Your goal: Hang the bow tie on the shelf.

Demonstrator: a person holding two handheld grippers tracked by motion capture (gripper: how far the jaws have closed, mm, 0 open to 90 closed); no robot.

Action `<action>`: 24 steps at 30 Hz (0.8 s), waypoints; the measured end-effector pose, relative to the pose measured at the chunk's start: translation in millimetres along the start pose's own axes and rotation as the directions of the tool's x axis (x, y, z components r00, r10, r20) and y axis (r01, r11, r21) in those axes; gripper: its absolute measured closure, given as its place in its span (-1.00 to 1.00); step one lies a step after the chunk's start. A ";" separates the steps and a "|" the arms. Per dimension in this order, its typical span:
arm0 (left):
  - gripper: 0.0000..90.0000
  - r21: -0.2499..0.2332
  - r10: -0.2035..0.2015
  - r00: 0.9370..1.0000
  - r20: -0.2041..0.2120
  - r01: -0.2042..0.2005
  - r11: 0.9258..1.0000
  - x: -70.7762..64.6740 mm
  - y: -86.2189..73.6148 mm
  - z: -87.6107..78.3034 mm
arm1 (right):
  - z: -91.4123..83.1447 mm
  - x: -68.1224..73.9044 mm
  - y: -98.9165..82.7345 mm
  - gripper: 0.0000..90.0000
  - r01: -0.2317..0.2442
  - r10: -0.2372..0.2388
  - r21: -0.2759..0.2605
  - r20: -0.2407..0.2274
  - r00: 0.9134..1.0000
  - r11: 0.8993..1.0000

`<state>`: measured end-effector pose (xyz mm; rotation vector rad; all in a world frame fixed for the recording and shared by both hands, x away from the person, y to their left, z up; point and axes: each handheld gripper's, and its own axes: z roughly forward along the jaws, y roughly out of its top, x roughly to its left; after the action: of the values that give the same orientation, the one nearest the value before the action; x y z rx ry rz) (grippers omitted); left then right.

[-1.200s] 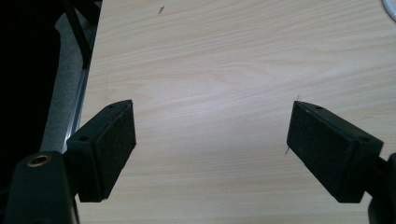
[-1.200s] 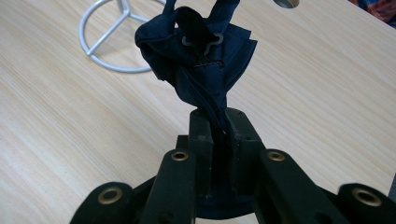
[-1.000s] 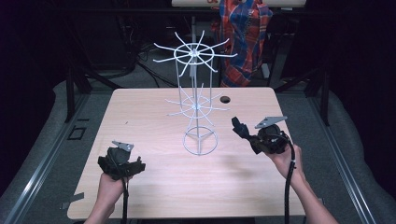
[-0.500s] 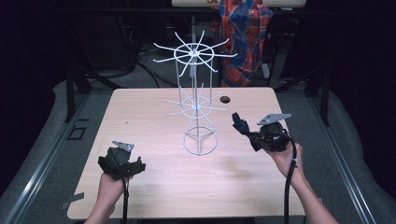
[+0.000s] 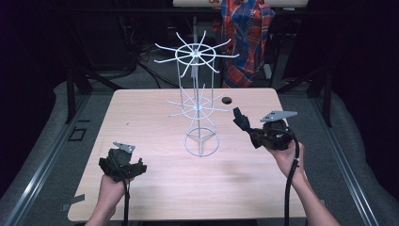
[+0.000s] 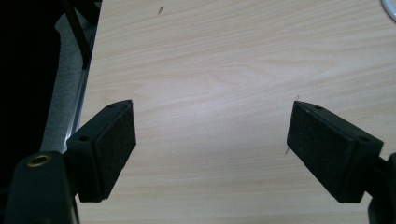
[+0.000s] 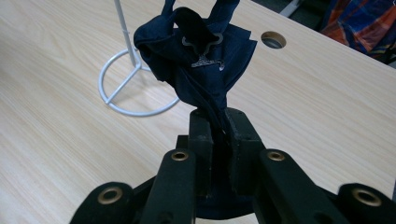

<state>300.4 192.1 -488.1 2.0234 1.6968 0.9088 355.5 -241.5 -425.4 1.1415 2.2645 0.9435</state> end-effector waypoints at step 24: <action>-0.65 -0.001 -0.002 1.000 0.000 0.002 1.000 0.2 -0.2 0.2 | 2.9 14.1 14.7 0.81 0.031 -0.030 -0.037 0.010 0.999 0.999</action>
<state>300.4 192.4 -488.4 2.0205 1.6978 0.9083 357.1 -222.5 -417.6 1.0905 2.2408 0.9623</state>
